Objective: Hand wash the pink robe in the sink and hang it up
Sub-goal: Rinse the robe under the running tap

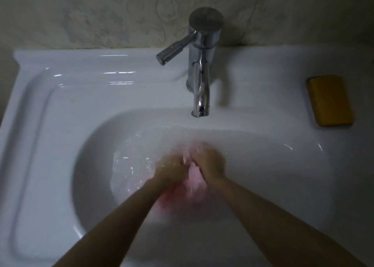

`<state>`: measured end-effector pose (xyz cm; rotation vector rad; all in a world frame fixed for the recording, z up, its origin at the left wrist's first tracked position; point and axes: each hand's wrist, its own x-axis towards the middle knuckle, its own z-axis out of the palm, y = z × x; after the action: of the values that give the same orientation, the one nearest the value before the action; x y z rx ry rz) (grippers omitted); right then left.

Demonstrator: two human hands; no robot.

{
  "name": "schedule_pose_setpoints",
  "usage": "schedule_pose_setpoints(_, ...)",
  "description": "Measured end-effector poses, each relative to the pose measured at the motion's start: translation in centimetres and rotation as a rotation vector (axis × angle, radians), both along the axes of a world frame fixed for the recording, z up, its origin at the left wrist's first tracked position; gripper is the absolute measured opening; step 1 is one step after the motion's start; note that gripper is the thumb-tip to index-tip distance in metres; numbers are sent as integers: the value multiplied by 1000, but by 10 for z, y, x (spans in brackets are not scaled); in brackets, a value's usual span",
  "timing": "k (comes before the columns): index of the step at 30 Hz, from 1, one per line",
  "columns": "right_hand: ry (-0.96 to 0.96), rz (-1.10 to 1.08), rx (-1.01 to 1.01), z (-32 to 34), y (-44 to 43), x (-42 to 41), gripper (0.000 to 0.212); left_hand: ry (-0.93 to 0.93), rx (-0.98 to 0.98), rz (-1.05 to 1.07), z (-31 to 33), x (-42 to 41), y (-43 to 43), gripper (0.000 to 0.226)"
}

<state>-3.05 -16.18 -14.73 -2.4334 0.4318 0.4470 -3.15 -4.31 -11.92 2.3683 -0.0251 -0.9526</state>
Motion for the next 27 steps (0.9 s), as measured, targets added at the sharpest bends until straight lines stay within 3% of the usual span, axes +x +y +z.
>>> schedule_pose_setpoints(2,65,-75,156,7,-16,2,44,118,-143,-31,21,9,14,21)
schedule_pose_setpoints(4,96,-241,455,18,-30,2,40,244,-380,148,47,8,25,37)
schedule_pose_setpoints(6,108,-318,612,29,-44,-6,45,212,-394,311,53,1,31,51)
schedule_pose_setpoints(8,94,-197,477,35,-50,-18,49,54,-82,316,36,-10,25,60)
schedule_pose_setpoints(11,-131,263,-177,35,-40,-48,43,-213,336,-19,3,-41,9,48)
schedule_pose_setpoints(12,-195,363,-234,34,-34,-56,43,-324,351,-95,-3,-52,7,41)
schedule_pose_setpoints(14,-296,429,-176,20,-33,-64,40,-491,272,-90,-12,-66,8,41)
schedule_pose_setpoints(15,-288,435,-118,15,-33,-65,40,-489,225,-65,-16,-70,11,45)
schedule_pose_setpoints(19,-68,300,153,11,-27,-70,67,-273,116,37,-24,-86,11,74)
schedule_pose_setpoints(21,-109,342,-20,9,-18,-78,77,-236,220,91,-27,-89,5,70)
schedule_pose_setpoints(25,-361,361,-204,-14,-9,-89,38,-324,404,-9,-34,-84,-3,37)
schedule_pose_setpoints(27,-400,301,-276,-19,-6,-83,41,-356,419,-30,-37,-80,-4,38)
